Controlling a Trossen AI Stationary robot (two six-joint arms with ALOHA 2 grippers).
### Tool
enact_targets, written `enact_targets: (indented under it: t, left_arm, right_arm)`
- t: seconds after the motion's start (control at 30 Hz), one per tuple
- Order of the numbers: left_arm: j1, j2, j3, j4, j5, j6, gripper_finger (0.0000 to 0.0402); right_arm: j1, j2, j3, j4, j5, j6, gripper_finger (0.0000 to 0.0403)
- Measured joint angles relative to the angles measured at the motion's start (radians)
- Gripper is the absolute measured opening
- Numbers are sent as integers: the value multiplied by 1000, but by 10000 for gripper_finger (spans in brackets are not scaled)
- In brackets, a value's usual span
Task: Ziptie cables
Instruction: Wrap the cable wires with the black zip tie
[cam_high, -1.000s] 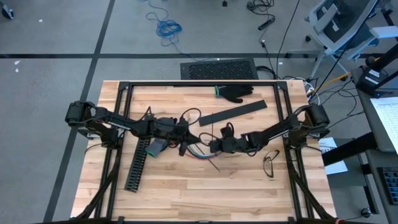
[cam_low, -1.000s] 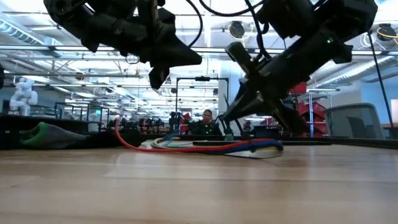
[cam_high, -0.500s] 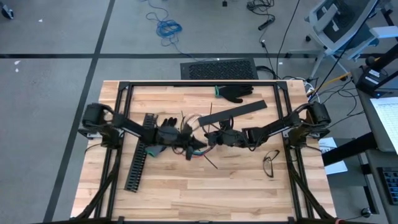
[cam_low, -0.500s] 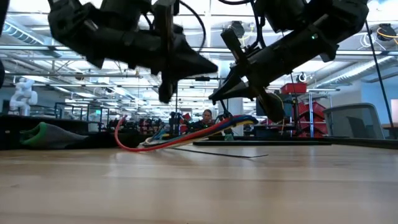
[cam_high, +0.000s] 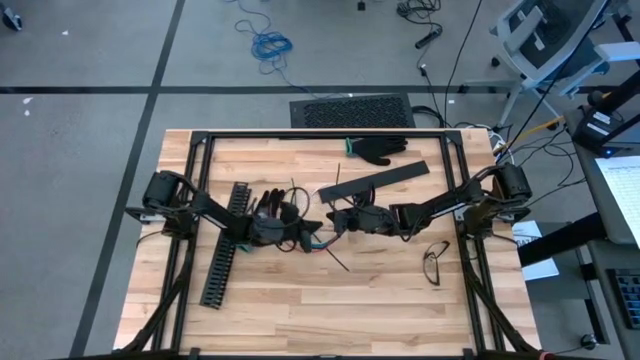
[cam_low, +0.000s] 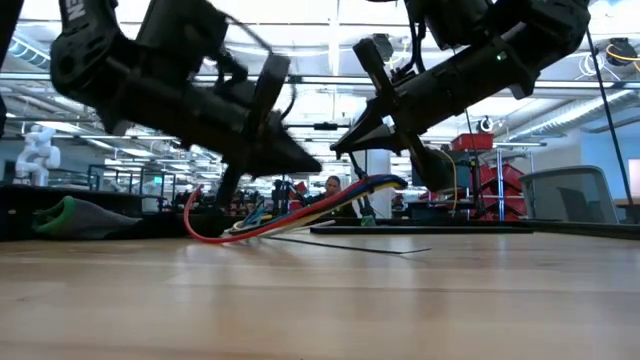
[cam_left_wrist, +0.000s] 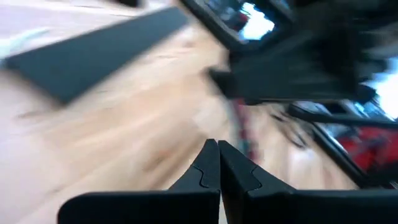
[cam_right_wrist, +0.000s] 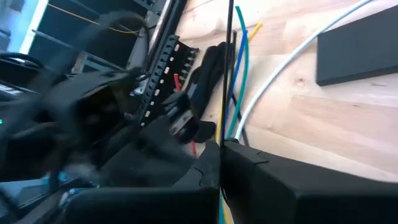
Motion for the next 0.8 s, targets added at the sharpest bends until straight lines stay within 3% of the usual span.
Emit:
enact_targets:
  t: [0.3, 0.43, 0.63, 0.8]
  left_arm:
    - [0, 7, 27, 47, -64, -8, 8]
    - [1, 8, 34, 41, -17, -41, 18]
    - [-45, 7, 34, 87, 68, -107, 90]
    - [-65, 7, 35, 100, -14, -60, 161]
  right_arm:
    - [-7, -1, 1, 26, -19, -1, 0]
    - [-20, -1, 1, 27, -26, -3, 0]
    - [-57, -2, 1, 42, -66, -29, 0]
    - [-65, -2, 1, 91, -90, -43, 0]
